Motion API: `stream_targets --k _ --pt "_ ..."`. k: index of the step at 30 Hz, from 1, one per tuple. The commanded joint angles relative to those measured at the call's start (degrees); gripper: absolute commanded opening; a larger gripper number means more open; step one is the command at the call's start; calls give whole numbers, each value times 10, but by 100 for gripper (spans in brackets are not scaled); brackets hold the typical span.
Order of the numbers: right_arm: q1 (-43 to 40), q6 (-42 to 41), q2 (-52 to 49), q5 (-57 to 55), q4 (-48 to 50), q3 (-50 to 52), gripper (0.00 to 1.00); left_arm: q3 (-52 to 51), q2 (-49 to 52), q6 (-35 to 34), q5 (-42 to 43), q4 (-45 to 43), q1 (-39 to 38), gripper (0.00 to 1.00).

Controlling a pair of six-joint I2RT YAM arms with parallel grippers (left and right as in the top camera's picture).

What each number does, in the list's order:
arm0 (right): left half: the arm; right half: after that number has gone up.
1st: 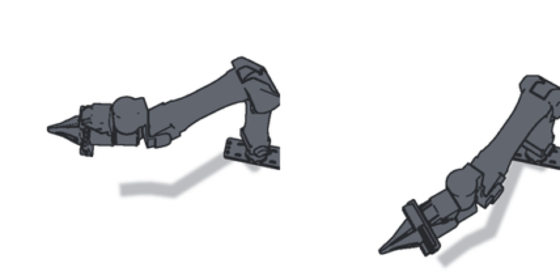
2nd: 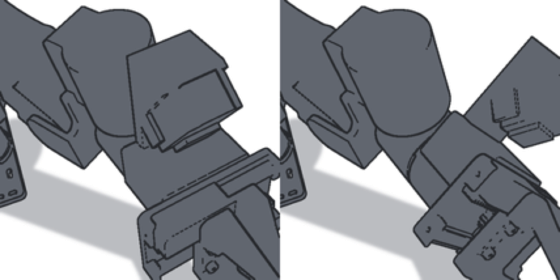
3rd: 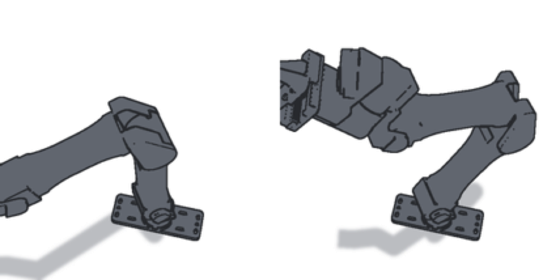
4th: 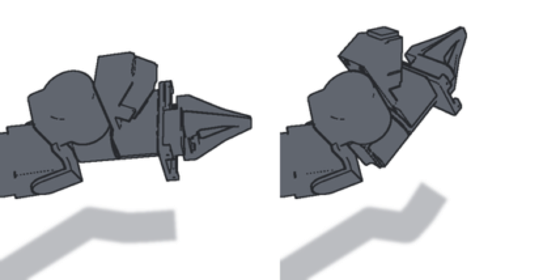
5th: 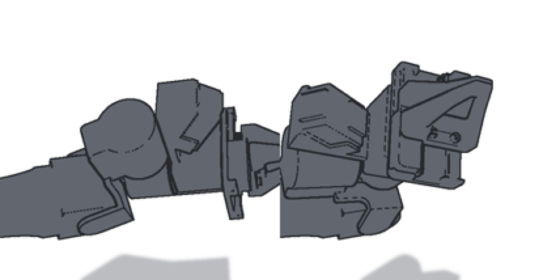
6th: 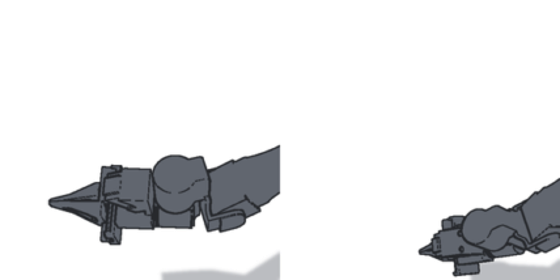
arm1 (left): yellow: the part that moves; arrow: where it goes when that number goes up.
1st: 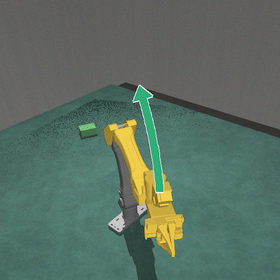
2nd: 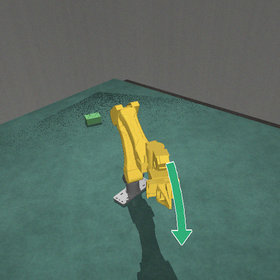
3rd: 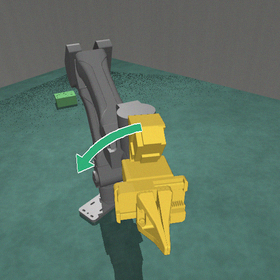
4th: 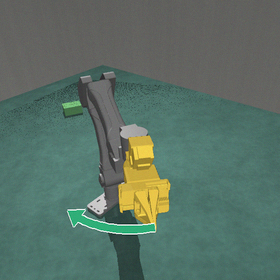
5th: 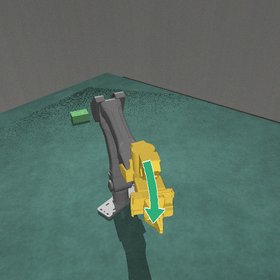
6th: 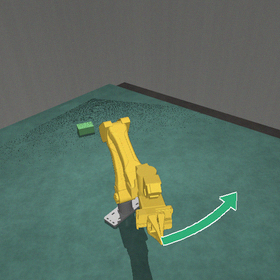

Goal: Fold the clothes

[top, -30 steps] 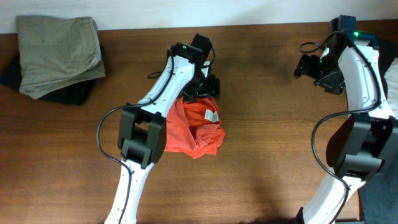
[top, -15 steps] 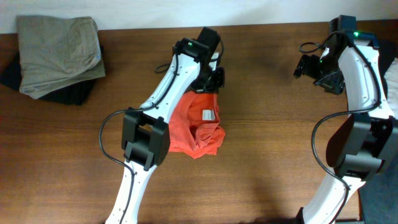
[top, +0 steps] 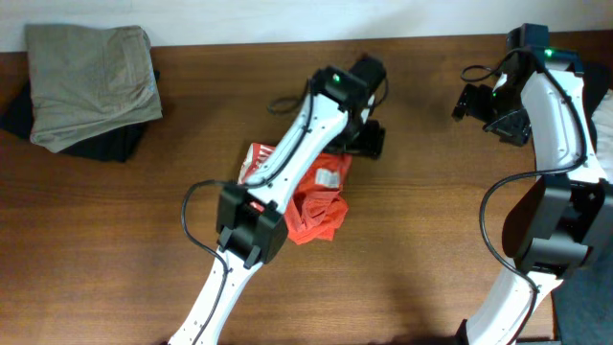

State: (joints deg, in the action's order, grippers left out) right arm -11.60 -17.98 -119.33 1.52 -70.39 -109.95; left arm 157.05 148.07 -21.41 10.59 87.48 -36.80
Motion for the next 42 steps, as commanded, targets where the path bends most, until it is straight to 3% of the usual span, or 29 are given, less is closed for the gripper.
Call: stream_targets --k 1,7,9,13,17,20,24,28,34,35,38,39,42 --pt "-1 -3 0 -3 0 -9 99 150 -13 36 -30 78 14 99" --pt "-1 -3 0 -3 0 -9 99 158 -16 93 40 92 23 99" --pt "-1 -3 0 -3 0 -9 99 126 -38 93 26 92 25 99" --pt "-1 -3 0 -3 0 -9 99 -31 -148 88 -81 92 42 99" --pt "-1 -3 0 -3 0 -9 99 -292 -257 62 -70 92 62 99" --pt "-1 -3 0 -3 0 -9 99 -407 -261 63 -26 63 49 99" --pt "-1 -3 0 -3 0 -9 99 -507 -261 63 -9 -18 13 96" --pt "-1 -3 0 -3 0 -9 99 -514 -261 63 2 -26 3 95" --pt "-1 -3 0 -3 0 -9 99 -534 -260 63 23 -64 3 52" --pt "-1 -3 0 -3 0 -9 99 -538 -260 63 23 -68 3 48" --pt "-1 -3 0 -3 0 -9 99 -540 -260 63 12 -72 3 4" --pt "-1 -3 0 -3 0 -9 99 -539 -261 63 7 -71 3 0" --pt "-1 -3 0 -3 0 -9 99 -529 -272 63 6 -67 0 0"
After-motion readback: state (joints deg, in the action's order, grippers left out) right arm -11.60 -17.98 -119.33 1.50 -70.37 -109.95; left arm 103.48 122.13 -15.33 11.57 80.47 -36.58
